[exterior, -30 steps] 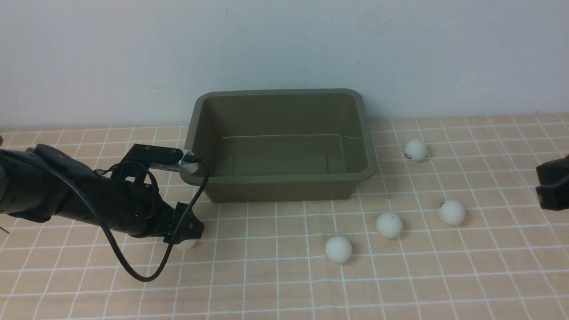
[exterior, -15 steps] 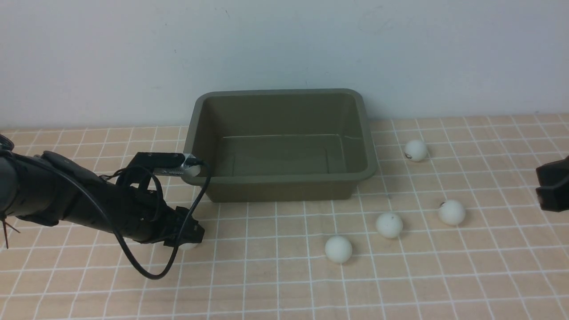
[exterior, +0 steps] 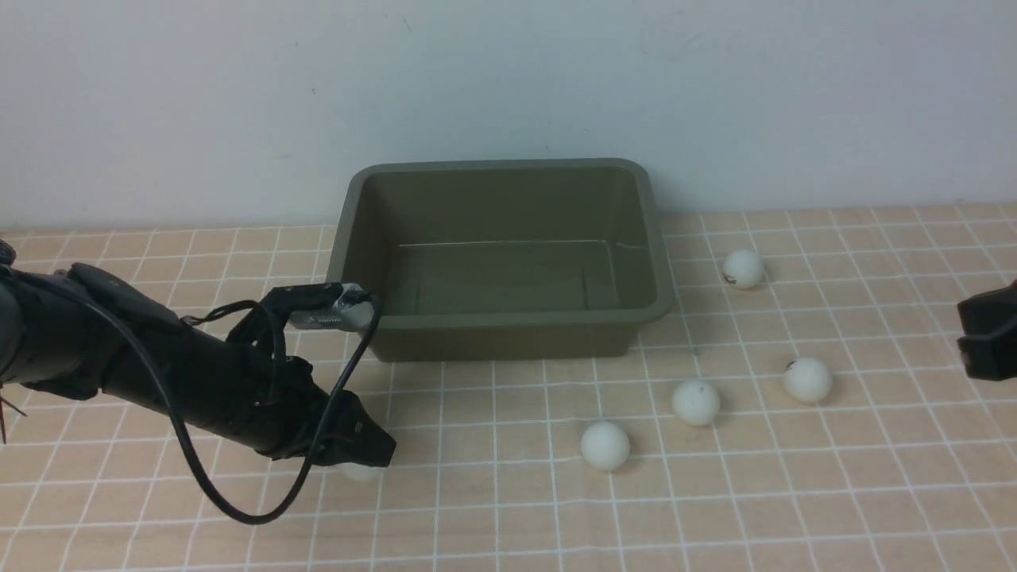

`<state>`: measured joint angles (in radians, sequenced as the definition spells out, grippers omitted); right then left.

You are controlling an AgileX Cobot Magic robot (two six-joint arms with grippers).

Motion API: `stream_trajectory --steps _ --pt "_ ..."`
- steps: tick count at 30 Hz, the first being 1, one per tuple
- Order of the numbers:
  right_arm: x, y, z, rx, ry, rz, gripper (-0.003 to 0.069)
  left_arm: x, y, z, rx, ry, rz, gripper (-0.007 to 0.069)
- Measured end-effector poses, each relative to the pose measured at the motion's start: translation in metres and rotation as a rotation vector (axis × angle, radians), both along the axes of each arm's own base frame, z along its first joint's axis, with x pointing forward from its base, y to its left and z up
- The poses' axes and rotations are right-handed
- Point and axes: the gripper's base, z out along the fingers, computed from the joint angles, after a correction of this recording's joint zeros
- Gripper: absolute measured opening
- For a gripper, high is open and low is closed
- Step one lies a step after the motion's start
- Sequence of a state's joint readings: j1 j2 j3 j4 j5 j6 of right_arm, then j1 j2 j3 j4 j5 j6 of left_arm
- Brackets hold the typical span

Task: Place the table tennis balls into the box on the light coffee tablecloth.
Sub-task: 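Reach for and grasp a ping pong ball on the table beside the basket, then drop the ball into the bin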

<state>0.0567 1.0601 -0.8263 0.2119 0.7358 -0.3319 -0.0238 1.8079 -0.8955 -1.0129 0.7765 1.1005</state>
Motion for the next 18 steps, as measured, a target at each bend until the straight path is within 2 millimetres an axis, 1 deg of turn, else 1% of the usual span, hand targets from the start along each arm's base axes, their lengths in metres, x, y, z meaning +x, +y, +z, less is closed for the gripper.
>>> stream_trajectory --steps 3,5,7,8,9,11,12,14,16,18 --pt "0.000 0.000 0.000 0.000 0.004 0.001 -0.0016 -0.007 -0.002 0.014 -0.019 -0.011 -0.050 0.0318" --pt "0.000 0.000 0.000 0.000 0.007 0.001 -0.0016 -0.010 -0.003 0.027 -0.035 -0.037 -0.066 0.0318" --pt "-0.001 0.000 -0.001 0.000 0.008 0.002 -0.0016 -0.010 -0.004 0.036 -0.042 -0.061 -0.075 0.0318" --pt "-0.001 0.000 -0.001 0.000 0.010 0.002 -0.0016 -0.010 -0.005 0.047 -0.046 -0.097 -0.085 0.0318" --pt "-0.001 0.000 -0.001 0.000 0.011 0.002 -0.0016 -0.008 -0.005 0.057 -0.048 -0.140 -0.092 0.0318" --pt "-0.001 0.000 -0.001 0.000 0.013 0.003 -0.0016 -0.003 -0.005 0.072 -0.053 -0.202 -0.098 0.0318" --pt "-0.001 0.000 -0.001 0.000 0.014 0.003 -0.0016 0.002 -0.006 0.084 -0.063 -0.258 -0.099 0.0318" --pt "-0.001 0.000 -0.001 -0.001 0.018 0.003 -0.0016 0.011 -0.008 0.100 -0.088 -0.341 -0.086 0.0318" --pt "-0.001 0.000 -0.001 -0.001 0.020 0.004 -0.0016 0.019 -0.008 0.111 -0.112 -0.408 -0.050 0.0318" --pt "-0.001 0.000 -0.001 -0.001 0.021 0.004 -0.0016 0.031 -0.007 0.125 -0.128 -0.514 0.021 0.0318"
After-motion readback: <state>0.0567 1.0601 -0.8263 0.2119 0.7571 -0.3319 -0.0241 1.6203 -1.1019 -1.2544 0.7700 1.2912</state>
